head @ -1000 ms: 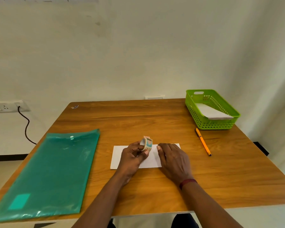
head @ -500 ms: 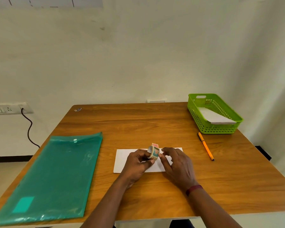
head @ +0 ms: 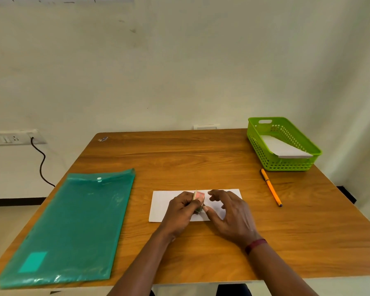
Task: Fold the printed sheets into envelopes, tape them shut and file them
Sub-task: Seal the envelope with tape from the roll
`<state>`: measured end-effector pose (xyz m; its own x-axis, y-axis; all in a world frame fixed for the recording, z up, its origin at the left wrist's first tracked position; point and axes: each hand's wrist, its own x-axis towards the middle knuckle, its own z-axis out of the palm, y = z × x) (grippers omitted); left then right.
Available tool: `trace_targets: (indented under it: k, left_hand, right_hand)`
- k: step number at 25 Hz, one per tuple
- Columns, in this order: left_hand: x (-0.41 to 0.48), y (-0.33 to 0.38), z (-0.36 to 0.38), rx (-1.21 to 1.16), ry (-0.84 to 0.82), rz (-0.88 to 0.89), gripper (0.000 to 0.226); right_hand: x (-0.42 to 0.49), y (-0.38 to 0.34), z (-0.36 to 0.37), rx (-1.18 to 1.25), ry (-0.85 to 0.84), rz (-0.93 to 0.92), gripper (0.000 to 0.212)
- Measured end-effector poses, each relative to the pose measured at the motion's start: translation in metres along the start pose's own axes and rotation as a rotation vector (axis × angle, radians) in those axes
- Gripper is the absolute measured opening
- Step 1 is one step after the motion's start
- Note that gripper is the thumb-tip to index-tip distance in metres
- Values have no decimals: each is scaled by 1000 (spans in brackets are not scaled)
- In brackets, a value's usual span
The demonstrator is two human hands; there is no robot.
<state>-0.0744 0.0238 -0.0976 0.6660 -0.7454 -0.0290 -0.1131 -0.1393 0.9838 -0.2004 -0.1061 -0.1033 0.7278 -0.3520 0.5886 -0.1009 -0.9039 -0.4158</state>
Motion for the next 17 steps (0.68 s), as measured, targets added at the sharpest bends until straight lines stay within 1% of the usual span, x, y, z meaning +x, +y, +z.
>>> trace_targets:
  k: [3, 6, 9, 11, 14, 17]
  left_hand:
    - [-1, -1, 1, 86, -6, 48, 23]
    - [-2, -2, 3, 184, -15, 169, 31]
    - [-3, -4, 4, 256, -17, 250, 30]
    - [-3, -5, 5, 291, -16, 261, 35]
    - [-4, -4, 5, 277, -15, 256, 44]
    - [-3, -4, 4, 244, -12, 232, 46]
  right_hand:
    - [3, 3, -1, 74, 6, 71, 39]
    - [5, 6, 1, 90, -18, 64, 39]
    - [6, 10, 3, 87, -20, 36, 27]
    - [6, 11, 5, 92, 2, 1, 21]
    - [6, 11, 5, 94, 71, -56, 11]
    - [3, 11, 6, 63, 143, -99, 10]
